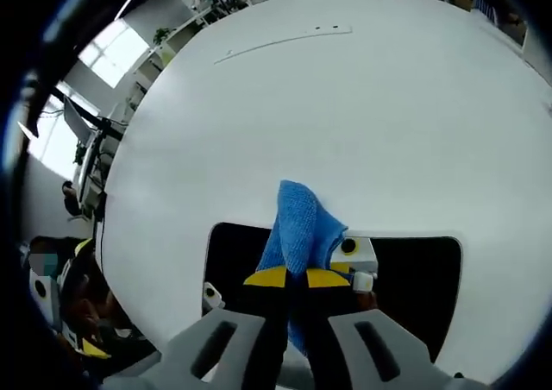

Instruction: Wipe the mirror surface with the cleaning cloth until all visible marks leave the cleaned area.

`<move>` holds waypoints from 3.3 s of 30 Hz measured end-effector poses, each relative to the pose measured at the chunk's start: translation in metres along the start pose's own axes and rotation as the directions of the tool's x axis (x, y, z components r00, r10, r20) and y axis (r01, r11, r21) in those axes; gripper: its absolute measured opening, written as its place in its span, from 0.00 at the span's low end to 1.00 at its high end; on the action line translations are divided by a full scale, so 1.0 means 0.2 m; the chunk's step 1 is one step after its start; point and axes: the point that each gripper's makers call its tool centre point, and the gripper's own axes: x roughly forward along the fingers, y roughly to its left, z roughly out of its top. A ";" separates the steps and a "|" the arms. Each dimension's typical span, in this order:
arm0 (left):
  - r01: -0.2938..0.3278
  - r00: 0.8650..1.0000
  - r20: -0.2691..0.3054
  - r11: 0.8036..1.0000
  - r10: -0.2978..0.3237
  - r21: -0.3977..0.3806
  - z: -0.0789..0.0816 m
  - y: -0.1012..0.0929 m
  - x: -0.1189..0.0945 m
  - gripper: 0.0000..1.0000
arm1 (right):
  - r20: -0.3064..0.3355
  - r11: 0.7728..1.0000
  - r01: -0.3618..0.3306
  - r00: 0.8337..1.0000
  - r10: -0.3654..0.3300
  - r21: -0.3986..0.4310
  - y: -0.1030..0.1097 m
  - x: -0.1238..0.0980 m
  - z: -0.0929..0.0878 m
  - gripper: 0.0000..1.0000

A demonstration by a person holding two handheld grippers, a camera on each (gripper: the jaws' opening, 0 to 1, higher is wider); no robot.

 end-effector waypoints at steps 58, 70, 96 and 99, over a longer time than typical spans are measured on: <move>-0.041 0.999 0.032 0.998 0.042 -0.049 0.03 0.08 -0.01 0.99 | -0.022 0.995 -0.070 0.997 0.068 -0.078 0.33 0.11 0.05 0.00; -0.050 0.998 0.033 0.998 0.051 -0.044 0.04 0.09 0.01 0.99 | -0.031 0.991 -0.062 0.998 0.059 -0.122 0.36 0.09 -0.03 0.00; -0.048 0.998 0.050 0.998 0.049 -0.031 0.06 0.01 -0.06 0.99 | -0.066 0.989 -0.071 0.996 0.063 -0.129 0.40 0.05 -0.21 0.00; -0.041 0.998 0.038 0.999 0.042 -0.025 0.04 0.01 -0.07 0.99 | -0.074 0.987 -0.070 0.995 0.060 -0.147 0.40 0.06 -0.20 0.00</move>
